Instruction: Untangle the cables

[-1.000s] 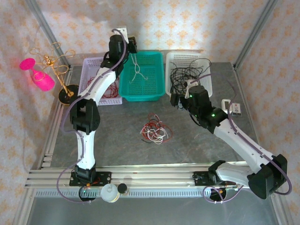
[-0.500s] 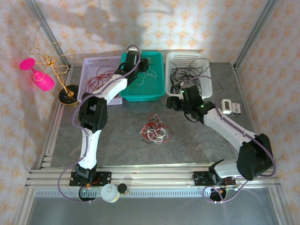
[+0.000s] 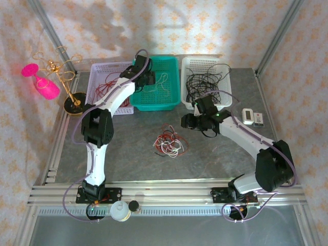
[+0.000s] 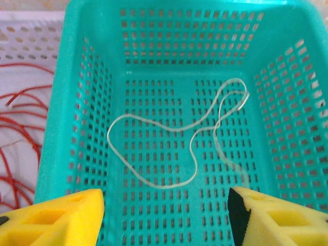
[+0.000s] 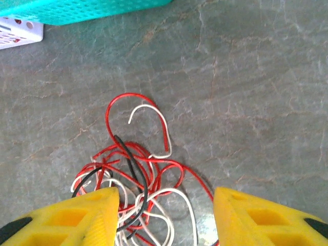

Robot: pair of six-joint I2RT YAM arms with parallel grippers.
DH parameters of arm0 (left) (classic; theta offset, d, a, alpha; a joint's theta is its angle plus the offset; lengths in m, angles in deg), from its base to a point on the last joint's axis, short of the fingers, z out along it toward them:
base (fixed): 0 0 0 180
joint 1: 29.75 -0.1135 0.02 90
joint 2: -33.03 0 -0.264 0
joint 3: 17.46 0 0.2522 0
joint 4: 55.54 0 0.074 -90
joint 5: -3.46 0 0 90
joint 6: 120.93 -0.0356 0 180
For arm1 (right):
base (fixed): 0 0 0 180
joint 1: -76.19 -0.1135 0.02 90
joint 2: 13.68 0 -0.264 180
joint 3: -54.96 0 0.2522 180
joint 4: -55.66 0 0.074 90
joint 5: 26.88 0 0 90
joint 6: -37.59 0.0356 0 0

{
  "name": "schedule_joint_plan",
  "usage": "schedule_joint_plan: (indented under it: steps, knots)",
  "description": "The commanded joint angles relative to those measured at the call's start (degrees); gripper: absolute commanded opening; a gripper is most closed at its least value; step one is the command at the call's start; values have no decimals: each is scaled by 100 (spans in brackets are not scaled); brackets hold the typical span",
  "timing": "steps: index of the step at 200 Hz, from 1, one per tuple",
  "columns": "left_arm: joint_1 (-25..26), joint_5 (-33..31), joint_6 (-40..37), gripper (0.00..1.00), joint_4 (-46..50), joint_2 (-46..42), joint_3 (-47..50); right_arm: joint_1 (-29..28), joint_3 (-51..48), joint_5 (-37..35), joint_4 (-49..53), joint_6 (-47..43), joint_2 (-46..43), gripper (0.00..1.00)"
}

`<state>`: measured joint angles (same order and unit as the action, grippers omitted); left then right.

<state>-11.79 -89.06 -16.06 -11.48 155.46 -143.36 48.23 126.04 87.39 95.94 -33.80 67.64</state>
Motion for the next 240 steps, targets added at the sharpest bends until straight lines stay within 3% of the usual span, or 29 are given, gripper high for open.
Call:
schedule_joint_plan:
  steps: [1, 20, 48, 75, 106, 150, 215, 240]
  knots:
    - [44, 123, -138, 64, 826, -290, 11, -100, 51, 188, 410, 183, -213, 51]
    - [160, 189, -50, 62, 559, -872, 559, -253, 23, 204, 667, 248, -305, 50]
    - [309, 685, 234, 62, -533, -2328, 2427, -439, -256, 329, 810, 531, -510, 50]
    - [342, 1221, 639, 62, -1412, -3446, 4164, -640, -486, 485, 537, 966, -549, 50]
    - [475, 1620, 842, 62, -1935, -4203, 5364, -952, -703, 801, 79, 1413, -290, 48]
    - [516, 1782, 1035, 62, -2088, -4465, 5947, -1136, -695, 557, 132, 1603, -93, 39]
    - [522, 1887, 921, 62, -2125, -4593, 6073, -1253, -1108, 367, -77, 1852, -276, 38]
    - [523, 1912, 911, 62, -2150, -4598, 6073, -1272, -1188, 150, -271, 1953, -338, 25]
